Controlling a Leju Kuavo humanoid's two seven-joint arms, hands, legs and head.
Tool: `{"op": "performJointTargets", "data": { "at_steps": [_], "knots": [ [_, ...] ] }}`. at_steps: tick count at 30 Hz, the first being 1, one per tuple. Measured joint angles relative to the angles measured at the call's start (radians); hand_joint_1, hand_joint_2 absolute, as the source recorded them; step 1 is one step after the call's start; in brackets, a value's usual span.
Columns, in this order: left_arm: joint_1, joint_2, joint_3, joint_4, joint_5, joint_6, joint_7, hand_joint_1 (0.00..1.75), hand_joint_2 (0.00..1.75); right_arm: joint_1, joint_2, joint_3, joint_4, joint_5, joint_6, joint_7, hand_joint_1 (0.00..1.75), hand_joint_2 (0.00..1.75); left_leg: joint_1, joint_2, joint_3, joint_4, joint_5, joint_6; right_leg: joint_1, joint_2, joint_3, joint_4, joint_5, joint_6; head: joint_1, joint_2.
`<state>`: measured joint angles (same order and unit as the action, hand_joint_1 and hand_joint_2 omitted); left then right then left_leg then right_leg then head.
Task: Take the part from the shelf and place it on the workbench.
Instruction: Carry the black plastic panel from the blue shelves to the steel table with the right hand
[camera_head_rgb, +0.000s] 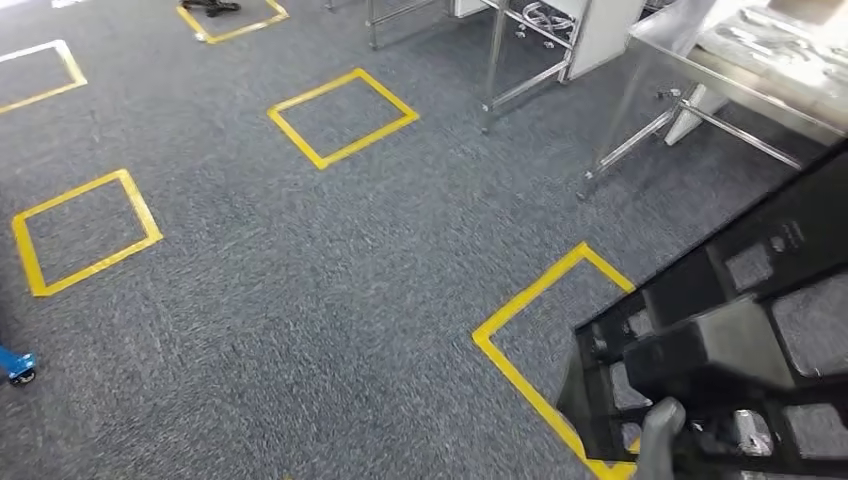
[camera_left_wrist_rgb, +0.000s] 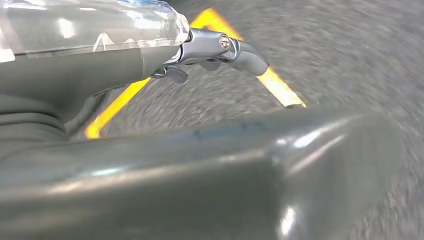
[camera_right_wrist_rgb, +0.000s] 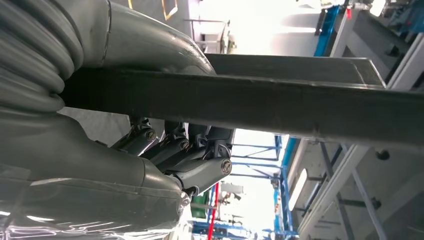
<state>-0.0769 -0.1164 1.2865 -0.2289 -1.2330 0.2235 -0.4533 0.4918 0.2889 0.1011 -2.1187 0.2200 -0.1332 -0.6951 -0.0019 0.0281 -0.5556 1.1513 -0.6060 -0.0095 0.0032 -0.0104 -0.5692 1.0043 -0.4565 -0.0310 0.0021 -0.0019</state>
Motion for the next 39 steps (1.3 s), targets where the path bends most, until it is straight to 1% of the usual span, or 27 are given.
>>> {"op": "performJointTargets", "data": {
  "at_steps": [2,3,4,5,7,9,11,12,13,15,17,18,19,20,22,24,26,28,29,31,32,33,34,35,36,37,39],
  "knots": [
    [0.007,0.001,-0.023,0.0,-0.016,0.001,-0.007,0.0,0.0,-0.007,-0.015,0.015,0.016,0.008,-0.007,0.0,1.75,1.75,0.004,-0.018,-0.065,0.122,-0.042,-0.003,0.0,0.027,0.0,0.002,0.0,-0.002,-0.001,0.0],
    [0.011,0.002,-0.032,0.0,-0.02,0.002,-0.008,0.0,0.0,-0.007,-0.021,0.02,0.022,0.011,-0.009,0.001,1.75,1.75,0.005,-0.02,-0.08,0.14,-0.033,-0.005,-0.001,0.042,0.0,0.003,-0.001,-0.001,-0.001,0.0],
    [0.013,0.002,-0.039,0.0,-0.022,0.002,-0.009,0.0,0.0,-0.008,-0.027,0.024,0.027,0.014,-0.01,0.001,1.75,1.75,0.007,-0.021,-0.078,0.119,-0.005,-0.006,-0.003,0.058,0.001,0.006,-0.002,0.001,-0.001,0.0],
    [0.015,0.002,-0.046,0.0,-0.021,0.003,-0.009,0.0,0.0,-0.009,-0.032,0.028,0.032,0.015,-0.011,0.001,1.75,1.75,0.01,-0.028,-0.057,0.061,0.038,-0.008,-0.005,0.073,0.001,0.011,-0.005,0.004,-0.001,0.0],
    [0.015,0.002,-0.053,0.0,-0.009,0.004,-0.009,0.0,0.0,-0.012,-0.042,0.037,0.041,0.018,-0.015,0.0,1.75,1.75,0.017,-0.076,-0.009,-0.066,0.098,-0.01,-0.008,0.099,-0.004,0.026,-0.011,0.014,0.0,0.0],
    [0.015,0.006,-0.052,0.0,0.015,-0.011,-0.011,0.0,0.0,-0.015,-0.054,0.049,0.049,0.018,-0.024,0.0,1.75,1.75,0.019,-0.106,0.008,-0.115,0.108,-0.005,-0.008,0.121,-0.015,0.035,-0.013,0.026,0.0,0.0],
    [0.014,0.021,-0.047,0.0,0.051,-0.057,-0.022,0.0,0.0,-0.018,-0.072,0.063,0.058,0.011,-0.035,0.0,1.75,1.75,0.017,-0.086,0.009,-0.12,0.112,0.007,-0.01,0.136,-0.023,0.035,-0.009,0.037,0.0,0.0],
    [0.011,0.036,-0.04,0.0,0.074,-0.093,-0.033,0.0,0.0,-0.022,-0.083,0.071,0.063,0.005,-0.039,0.0,1.75,1.75,0.018,-0.075,0.01,-0.123,0.115,0.013,-0.01,0.124,-0.026,0.04,-0.012,0.042,0.001,0.0],
    [0.008,0.054,-0.03,0.0,0.101,-0.134,-0.048,0.0,0.0,-0.028,-0.095,0.08,0.069,-0.001,-0.041,0.0,1.75,1.75,0.019,-0.063,0.011,-0.126,0.118,0.019,-0.008,0.1,-0.036,0.06,-0.025,0.047,0.003,0.0],
    [0.002,0.091,-0.005,-0.003,0.165,-0.233,-0.107,0.0,0.0,-0.048,-0.116,0.097,0.084,-0.012,-0.032,0.0,1.75,1.75,0.02,-0.036,0.011,-0.13,0.12,0.025,-0.007,0.04,-0.084,0.159,-0.081,0.055,0.007,0.0],
    [-0.002,0.114,-0.003,-0.032,0.283,-0.336,-0.189,0.0,0.0,-0.066,-0.128,0.112,0.103,-0.017,-0.015,0.001,1.75,1.75,0.019,-0.007,0.01,-0.13,0.119,0.027,-0.012,0.018,-0.149,0.286,-0.132,0.061,0.008,0.0],
    [-0.003,0.117,-0.02,-0.058,0.371,-0.377,-0.218,0.0,0.0,-0.071,-0.131,0.118,0.113,-0.015,-0.009,0.001,1.75,1.75,0.018,0.005,0.01,-0.13,0.118,0.027,-0.014,0.015,-0.164,0.313,-0.133,0.062,0.008,0.0],
    [-0.003,0.114,-0.062,-0.099,0.489,-0.409,-0.236,0.0,0.0,-0.074,-0.133,0.124,0.122,-0.009,-0.004,0.001,1.75,1.75,0.018,0.017,0.012,-0.13,0.116,0.026,-0.015,0.011,-0.157,0.299,-0.113,0.062,0.008,0.0],
    [0.0,0.108,-0.115,-0.143,0.602,-0.428,-0.243,0.0,0.0,-0.077,-0.134,0.129,0.129,-0.002,-0.002,0.001,1.75,1.75,0.018,0.027,0.015,-0.13,0.114,0.024,-0.016,0.004,-0.13,0.247,-0.08,0.06,0.008,0.0],
    [0.018,0.085,-0.272,-0.256,0.809,-0.439,-0.248,0.0,0.0,-0.086,-0.134,0.142,0.141,0.014,0.003,0.001,1.75,1.75,0.016,0.044,0.023,-0.13,0.109,0.018,-0.008,-0.034,-0.055,0.103,-0.02,0.05,0.008,0.0],
    [0.038,0.058,-0.455,-0.374,0.917,-0.418,-0.249,0.0,0.0,-0.097,-0.134,0.155,0.152,0.026,0.009,0.001,1.75,1.75,0.013,0.056,0.027,-0.13,0.105,0.01,0.002,-0.059,-0.023,0.034,-0.006,0.037,0.008,0.0],
    [0.046,0.033,-0.621,-0.473,0.951,-0.392,-0.25,0.0,0.0,-0.104,-0.135,0.163,0.162,0.03,0.014,0.001,1.75,1.75,0.01,0.068,0.032,-0.136,0.104,0.0,0.005,-0.047,-0.025,0.027,-0.006,0.028,0.008,0.0],
    [0.05,0.015,-0.736,-0.546,0.958,-0.38,-0.251,0.0,0.0,-0.108,-0.135,0.169,0.171,0.032,0.018,0.001,1.75,1.75,0.011,0.054,0.034,-0.123,0.091,-0.009,-0.001,-0.028,-0.016,0.013,0.001,0.016,0.008,0.0],
    [0.054,0.01,-0.776,-0.572,0.96,-0.377,-0.251,0.0,0.0,-0.112,-0.135,0.171,0.175,0.033,0.02,0.0,1.75,1.75,0.012,0.034,0.021,-0.09,0.069,-0.012,-0.006,-0.017,-0.011,0.005,0.005,0.01,0.007,0.0],
    [0.069,0.003,-0.84,-0.621,0.964,-0.372,-0.251,0.0,0.0,-0.119,-0.135,0.175,0.183,0.033,0.025,0.0,1.75,1.75,0.016,-0.007,-0.037,0.031,0.007,-0.014,-0.009,0.012,-0.007,0.001,0.008,0.003,0.005,0.0],
    [0.08,0.002,-0.866,-0.643,0.966,-0.367,-0.25,0.0,0.0,-0.121,-0.135,0.176,0.188,0.033,0.029,0.0,1.75,1.75,0.016,-0.015,-0.072,0.095,-0.016,-0.015,-0.008,0.028,-0.007,0.002,0.008,0.003,0.005,0.0],
    [0.09,0.002,-0.892,-0.666,0.968,-0.36,-0.25,0.0,0.0,-0.122,-0.135,0.176,0.194,0.033,0.035,0.001,1.75,1.75,0.016,-0.018,-0.096,0.134,-0.02,-0.016,-0.008,0.045,-0.007,0.003,0.007,0.003,0.005,0.0],
    [0.098,0.003,-0.917,-0.686,0.97,-0.353,-0.25,0.0,0.0,-0.122,-0.135,0.176,0.2,0.033,0.041,0.001,1.75,1.75,0.016,-0.02,-0.106,0.138,-0.003,-0.015,-0.007,0.061,-0.006,0.005,0.007,0.003,0.005,0.0],
    [0.101,0.004,-0.938,-0.703,0.974,-0.346,-0.25,0.0,0.0,-0.123,-0.134,0.176,0.206,0.033,0.048,0.001,1.75,1.75,0.016,-0.024,-0.096,0.1,0.033,-0.014,-0.007,0.075,-0.006,0.008,0.005,0.005,0.005,0.0],
    [0.103,0.007,-0.958,-0.716,0.978,-0.341,-0.25,0.0,0.0,-0.125,-0.134,0.177,0.211,0.034,0.053,0.001,1.75,1.75,0.016,-0.035,-0.072,0.032,0.077,-0.011,-0.008,0.089,-0.005,0.012,0.002,0.007,0.005,0.0],
    [0.103,0.012,-0.975,-0.724,0.983,-0.337,-0.25,0.0,0.0,-0.126,-0.134,0.179,0.216,0.035,0.057,0.0,1.75,1.75,0.017,-0.058,-0.046,-0.035,0.109,-0.009,-0.007,0.101,-0.006,0.017,-0.001,0.01,0.006,0.0],
    [0.104,0.023,-0.999,-0.734,0.995,-0.331,-0.249,0.0,0.0,-0.13,-0.134,0.183,0.224,0.037,0.062,0.001,1.75,1.75,0.017,-0.09,-0.015,-0.117,0.135,-0.004,-0.009,0.122,-0.013,0.025,-0.005,0.02,0.006,0.0]
  ]
}}
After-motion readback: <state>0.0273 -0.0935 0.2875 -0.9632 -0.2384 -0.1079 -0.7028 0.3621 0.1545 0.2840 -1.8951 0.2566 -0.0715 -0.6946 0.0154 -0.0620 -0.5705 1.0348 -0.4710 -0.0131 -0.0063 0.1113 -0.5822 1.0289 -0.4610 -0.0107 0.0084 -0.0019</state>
